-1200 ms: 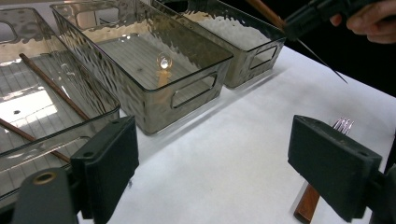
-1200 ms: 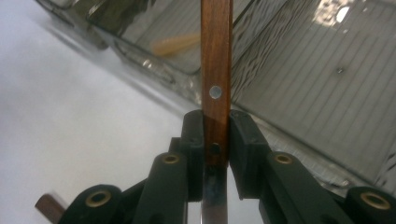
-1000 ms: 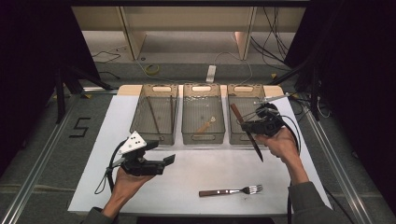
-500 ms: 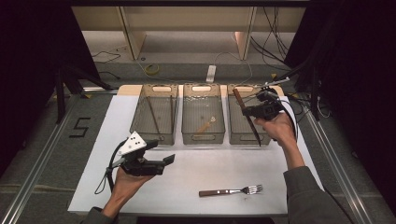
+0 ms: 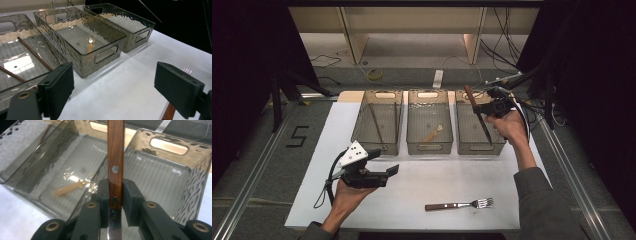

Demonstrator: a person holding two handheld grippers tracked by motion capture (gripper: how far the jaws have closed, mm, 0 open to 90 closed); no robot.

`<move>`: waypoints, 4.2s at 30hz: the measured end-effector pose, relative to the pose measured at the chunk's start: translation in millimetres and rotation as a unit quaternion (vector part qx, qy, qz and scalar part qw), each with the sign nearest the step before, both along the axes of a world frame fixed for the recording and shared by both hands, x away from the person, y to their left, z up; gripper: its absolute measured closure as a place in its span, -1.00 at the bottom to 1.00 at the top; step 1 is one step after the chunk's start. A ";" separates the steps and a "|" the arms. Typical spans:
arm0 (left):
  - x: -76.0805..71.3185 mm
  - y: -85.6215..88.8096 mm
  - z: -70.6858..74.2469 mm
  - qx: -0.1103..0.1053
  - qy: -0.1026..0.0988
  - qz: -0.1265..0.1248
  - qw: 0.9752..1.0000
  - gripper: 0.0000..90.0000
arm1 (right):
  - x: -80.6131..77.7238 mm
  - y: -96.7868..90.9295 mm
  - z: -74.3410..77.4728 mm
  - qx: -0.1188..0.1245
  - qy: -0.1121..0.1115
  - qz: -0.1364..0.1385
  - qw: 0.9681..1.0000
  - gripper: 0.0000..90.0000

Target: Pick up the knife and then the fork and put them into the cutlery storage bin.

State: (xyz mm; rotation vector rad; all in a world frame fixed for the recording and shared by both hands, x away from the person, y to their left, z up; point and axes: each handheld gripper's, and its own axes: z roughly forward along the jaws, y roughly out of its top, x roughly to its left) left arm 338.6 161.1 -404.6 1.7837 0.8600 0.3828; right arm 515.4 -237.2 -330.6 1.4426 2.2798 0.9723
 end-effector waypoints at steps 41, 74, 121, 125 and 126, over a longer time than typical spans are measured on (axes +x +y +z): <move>-1.6 -0.4 0.3 -0.006 -0.003 0.001 1.000 -0.65 | 49.0 -13.3 -40.0 -0.022 0.027 -0.071 0.997 0.71; -1.8 0.1 -0.2 -0.003 -0.003 0.003 1.000 -0.65 | -21.2 14.3 2.1 -0.012 -0.016 0.082 0.996 -0.30; -3.5 1.7 0.9 -0.002 -0.011 0.005 1.000 -0.65 | -173.0 89.1 -52.1 -0.053 0.036 0.312 0.948 -0.35; -3.6 1.9 1.1 -0.002 -0.012 0.005 1.000 -0.65 | -174.1 91.4 -59.3 -0.064 0.050 0.321 0.944 -0.35; -3.6 1.9 1.1 -0.002 -0.012 0.005 1.000 -0.65 | -174.6 92.1 -61.5 -0.064 0.050 0.325 0.942 -0.34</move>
